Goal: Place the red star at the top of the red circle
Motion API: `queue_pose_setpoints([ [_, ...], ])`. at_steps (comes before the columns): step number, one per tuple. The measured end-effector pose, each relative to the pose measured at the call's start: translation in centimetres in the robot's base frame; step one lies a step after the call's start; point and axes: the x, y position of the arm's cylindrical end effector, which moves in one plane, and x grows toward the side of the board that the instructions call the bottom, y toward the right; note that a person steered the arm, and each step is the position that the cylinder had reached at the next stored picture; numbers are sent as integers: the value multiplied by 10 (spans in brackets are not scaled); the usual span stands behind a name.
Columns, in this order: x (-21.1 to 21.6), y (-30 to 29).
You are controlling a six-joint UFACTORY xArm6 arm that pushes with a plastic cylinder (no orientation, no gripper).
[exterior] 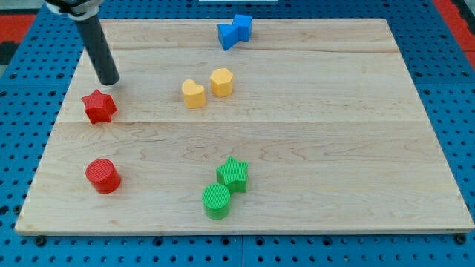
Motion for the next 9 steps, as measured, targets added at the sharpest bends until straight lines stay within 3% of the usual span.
queue_pose_setpoints([
  [3, 40, 39],
  [4, -22, 6],
  [5, 28, -19],
  [6, 93, 28],
  [9, 125, 50],
])
